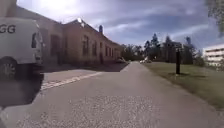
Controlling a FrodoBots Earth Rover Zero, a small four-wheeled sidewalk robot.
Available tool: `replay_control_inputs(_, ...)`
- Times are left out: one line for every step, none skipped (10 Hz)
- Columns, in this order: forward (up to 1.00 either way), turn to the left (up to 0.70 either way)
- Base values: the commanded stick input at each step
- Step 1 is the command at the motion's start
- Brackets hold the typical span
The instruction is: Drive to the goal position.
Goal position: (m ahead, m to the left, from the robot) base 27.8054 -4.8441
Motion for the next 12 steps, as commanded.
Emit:
replay_control_inputs(0.70,0.06)
replay_control_inputs(0.70,0.06)
replay_control_inputs(0.70,0.06)
replay_control_inputs(0.70,0.06)
replay_control_inputs(0.70,0.06)
replay_control_inputs(0.70,0.06)
replay_control_inputs(0.70,0.06)
replay_control_inputs(0.70,0.06)
replay_control_inputs(0.70,0.06)
replay_control_inputs(0.70,0.06)
replay_control_inputs(0.70,0.06)
replay_control_inputs(0.70,0.06)
